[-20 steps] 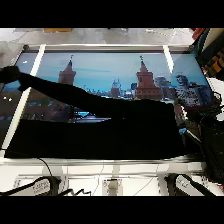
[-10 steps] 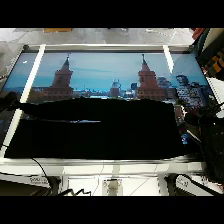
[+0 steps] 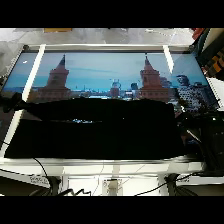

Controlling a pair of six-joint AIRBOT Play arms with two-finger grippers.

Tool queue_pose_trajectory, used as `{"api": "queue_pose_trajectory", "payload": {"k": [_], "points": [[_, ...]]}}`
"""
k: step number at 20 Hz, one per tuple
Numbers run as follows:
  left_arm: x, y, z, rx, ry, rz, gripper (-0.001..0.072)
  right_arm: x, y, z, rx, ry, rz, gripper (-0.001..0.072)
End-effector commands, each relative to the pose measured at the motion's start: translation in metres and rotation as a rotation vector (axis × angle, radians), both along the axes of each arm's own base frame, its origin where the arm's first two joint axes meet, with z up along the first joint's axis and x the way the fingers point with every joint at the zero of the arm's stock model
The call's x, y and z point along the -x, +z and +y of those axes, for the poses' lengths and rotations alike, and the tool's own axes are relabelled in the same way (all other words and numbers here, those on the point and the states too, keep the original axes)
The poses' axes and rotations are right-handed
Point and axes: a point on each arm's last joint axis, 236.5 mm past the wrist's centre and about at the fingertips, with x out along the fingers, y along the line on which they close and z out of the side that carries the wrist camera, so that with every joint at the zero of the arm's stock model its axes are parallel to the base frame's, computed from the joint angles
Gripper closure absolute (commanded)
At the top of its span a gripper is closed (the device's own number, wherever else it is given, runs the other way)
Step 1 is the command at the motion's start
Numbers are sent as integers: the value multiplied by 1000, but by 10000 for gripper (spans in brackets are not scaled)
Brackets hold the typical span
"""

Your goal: Fold the clothes and pants, and hang the long-sleeved shirts on hangers.

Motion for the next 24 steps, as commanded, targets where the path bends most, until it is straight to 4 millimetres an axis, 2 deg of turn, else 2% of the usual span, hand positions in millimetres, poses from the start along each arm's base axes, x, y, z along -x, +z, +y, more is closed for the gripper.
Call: {"api": "queue_pose_trajectory", "payload": {"k": [1, 3, 7, 8, 9, 11, 12, 14, 16, 19, 20, 21, 23, 24], "points": [[-1, -1, -1, -2, -3, -3, 699, -16, -14, -16, 37, -58, -30, 115], [-2, -1, 0, -3, -2, -4, 699, -11, -28, -8, -9, -48, 8, 146], [-2, -1, 0, -4, -1, -6, 699, 1, -35, 37, -224, 68, 34, 153], [-2, -1, 0, -4, -1, -6, 698, -3, -35, 43, -236, 100, 7, 172], [-2, -1, 0, -4, -1, -6, 699, -8, -34, 48, -233, 128, -29, 252], [-2, -1, 0, -4, -1, -6, 699, -29, -30, 56, -215, 165, -126, 338], [-3, -1, -1, -4, -3, -6, 699, -37, -26, 61, -211, 187, -166, 363], [-4, -1, -2, -6, -5, -8, 698, -50, -13, 69, -217, 230, -218, 363], [-6, -1, -1, -12, -1, -15, 699, -50, 1, 74, -245, 277, -226, 382], [-8, -1, -2, -17, -2, -21, 699, -46, 20, 75, -292, 317, -219, 372], [-8, -1, -2, -17, -2, -22, 698, -48, 21, 72, -289, 306, -224, 332], [-8, -1, -2, -17, -2, -22, 698, -52, 18, 69, -271, 285, -225, 307], [-8, -1, -2, -17, -2, -22, 698, -62, 7, 59, -217, 211, -196, 210], [-8, -1, -2, -17, -2, -22, 698, -63, -4, 50, -168, 178, -163, 209]]}}
